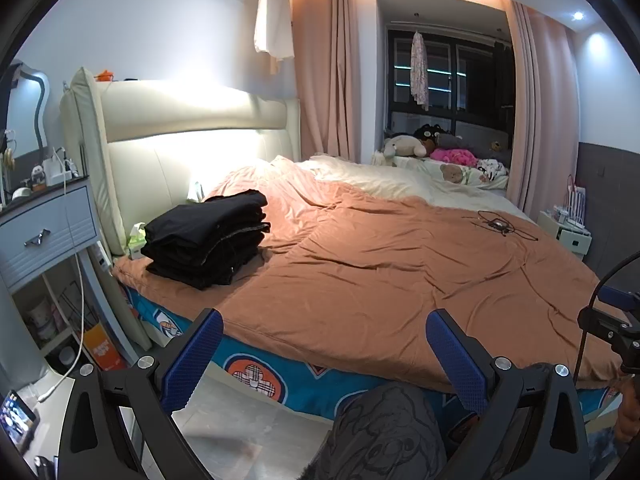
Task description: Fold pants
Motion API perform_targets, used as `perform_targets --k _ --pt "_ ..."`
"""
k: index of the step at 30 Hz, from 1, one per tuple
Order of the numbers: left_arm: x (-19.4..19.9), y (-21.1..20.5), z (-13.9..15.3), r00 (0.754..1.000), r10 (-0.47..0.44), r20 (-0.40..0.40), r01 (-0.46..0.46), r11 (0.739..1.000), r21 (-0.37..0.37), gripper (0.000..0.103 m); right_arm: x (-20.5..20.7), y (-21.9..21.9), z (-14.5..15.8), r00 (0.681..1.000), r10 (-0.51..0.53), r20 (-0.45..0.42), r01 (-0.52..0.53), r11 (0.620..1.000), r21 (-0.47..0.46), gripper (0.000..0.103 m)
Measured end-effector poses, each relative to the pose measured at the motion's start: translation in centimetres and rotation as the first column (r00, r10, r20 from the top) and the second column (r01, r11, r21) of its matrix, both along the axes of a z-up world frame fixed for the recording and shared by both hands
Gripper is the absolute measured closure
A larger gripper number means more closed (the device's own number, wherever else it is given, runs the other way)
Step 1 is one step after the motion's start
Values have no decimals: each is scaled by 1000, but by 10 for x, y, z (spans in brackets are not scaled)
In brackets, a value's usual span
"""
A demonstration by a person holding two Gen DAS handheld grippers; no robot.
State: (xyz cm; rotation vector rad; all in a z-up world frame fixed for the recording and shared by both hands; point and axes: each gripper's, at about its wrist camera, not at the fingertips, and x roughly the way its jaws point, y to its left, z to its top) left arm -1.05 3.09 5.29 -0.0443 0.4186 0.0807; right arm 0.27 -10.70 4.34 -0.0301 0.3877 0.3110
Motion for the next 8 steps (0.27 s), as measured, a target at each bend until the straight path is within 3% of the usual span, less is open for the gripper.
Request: perform_targets --k 8 --pt "-2 2 -1 1000 -6 -2 6 1000 -5 1 -1 0 0 1000 -7 -2 7 1000 0 1"
